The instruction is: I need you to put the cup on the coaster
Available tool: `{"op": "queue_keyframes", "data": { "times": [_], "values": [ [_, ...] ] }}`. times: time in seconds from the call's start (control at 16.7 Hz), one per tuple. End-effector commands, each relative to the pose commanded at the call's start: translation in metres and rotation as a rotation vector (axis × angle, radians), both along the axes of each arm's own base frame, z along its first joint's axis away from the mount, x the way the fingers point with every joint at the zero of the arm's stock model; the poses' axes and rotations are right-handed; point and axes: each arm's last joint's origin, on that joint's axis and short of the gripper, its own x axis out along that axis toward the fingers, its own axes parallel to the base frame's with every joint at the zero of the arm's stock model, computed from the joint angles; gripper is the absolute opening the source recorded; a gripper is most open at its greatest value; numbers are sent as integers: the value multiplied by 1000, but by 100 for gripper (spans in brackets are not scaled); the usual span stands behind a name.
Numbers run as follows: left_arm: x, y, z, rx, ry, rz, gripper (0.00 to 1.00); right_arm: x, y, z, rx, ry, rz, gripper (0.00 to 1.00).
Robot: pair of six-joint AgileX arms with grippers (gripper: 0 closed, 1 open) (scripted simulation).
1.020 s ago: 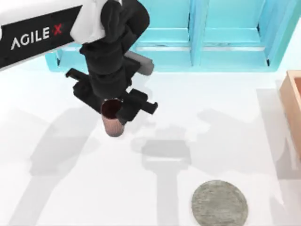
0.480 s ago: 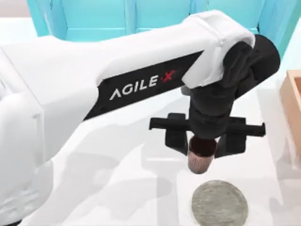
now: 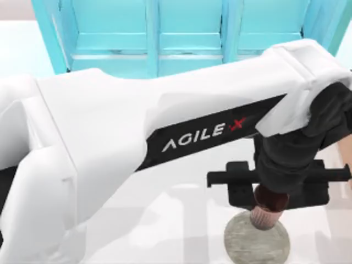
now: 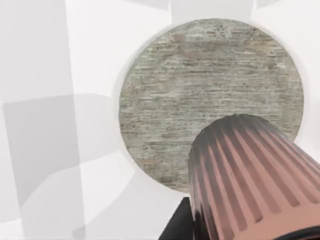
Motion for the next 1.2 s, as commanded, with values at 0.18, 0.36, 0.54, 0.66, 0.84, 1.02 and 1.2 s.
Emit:
{"op": "queue_keyframes", "data": {
  "times": [0.18,0.36,0.54,0.66,0.84,1.02,1.2],
  "values": [
    [0,0,0,0,0,0,0,0,0,0,0,0,0,100],
    [2,1,-4,0,0,1,0,0,0,0,0,0,0,100],
    [2,-1,-24,-1,0,-1,0,0,0,0,0,0,0,100],
    [2,-2,-39,-11,-1,-1,0,0,0,0,0,0,0,100],
    [1,-2,-61,-3,0,0,0,0,0,0,0,0,0,100],
    [1,-1,-65,0,0,0,0,0,0,0,0,0,0,100],
    [1,-1,-65,0,0,0,15,0,0,0,0,0,0,100]
  ]
}}
